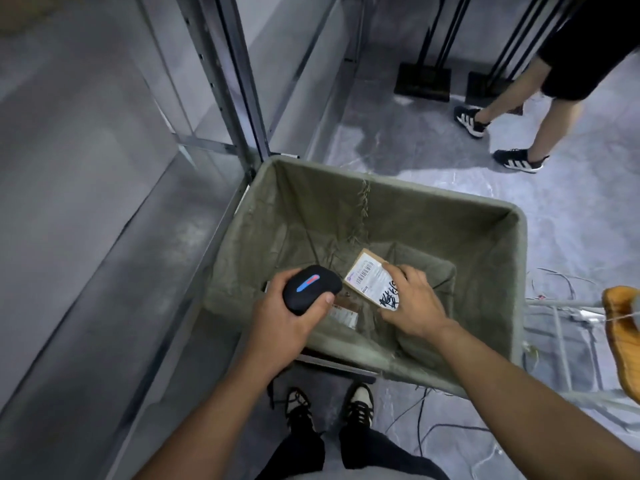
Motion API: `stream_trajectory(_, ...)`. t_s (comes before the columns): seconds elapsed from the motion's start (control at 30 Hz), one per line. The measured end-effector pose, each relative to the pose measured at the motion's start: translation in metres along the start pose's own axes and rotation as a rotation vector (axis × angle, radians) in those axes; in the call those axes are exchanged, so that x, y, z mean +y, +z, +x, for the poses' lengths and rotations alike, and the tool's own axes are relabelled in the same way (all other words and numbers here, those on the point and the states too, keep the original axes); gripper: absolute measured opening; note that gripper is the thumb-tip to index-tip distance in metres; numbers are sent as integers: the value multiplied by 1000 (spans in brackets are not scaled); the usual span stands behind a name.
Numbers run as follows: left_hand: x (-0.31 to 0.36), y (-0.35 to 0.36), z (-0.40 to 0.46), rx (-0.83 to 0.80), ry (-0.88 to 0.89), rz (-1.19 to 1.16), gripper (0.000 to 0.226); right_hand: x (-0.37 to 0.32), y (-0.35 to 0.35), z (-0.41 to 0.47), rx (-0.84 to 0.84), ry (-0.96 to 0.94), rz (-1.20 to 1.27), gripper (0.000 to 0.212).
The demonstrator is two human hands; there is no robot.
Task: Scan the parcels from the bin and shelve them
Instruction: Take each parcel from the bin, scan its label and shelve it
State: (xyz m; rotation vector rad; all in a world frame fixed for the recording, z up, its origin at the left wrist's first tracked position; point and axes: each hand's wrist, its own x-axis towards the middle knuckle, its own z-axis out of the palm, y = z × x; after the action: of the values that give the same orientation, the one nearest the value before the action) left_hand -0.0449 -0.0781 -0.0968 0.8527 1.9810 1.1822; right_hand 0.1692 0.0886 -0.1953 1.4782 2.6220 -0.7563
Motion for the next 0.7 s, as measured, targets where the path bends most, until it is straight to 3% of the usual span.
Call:
stream_trajectory(0.33,-3,-49,-21,156,68,-16,45,-82,-37,10,86,-167,16,100)
stream_trajectory(0.7,17,-70,-97,410,66,92,52,-144,-53,3,38,-611,85,100)
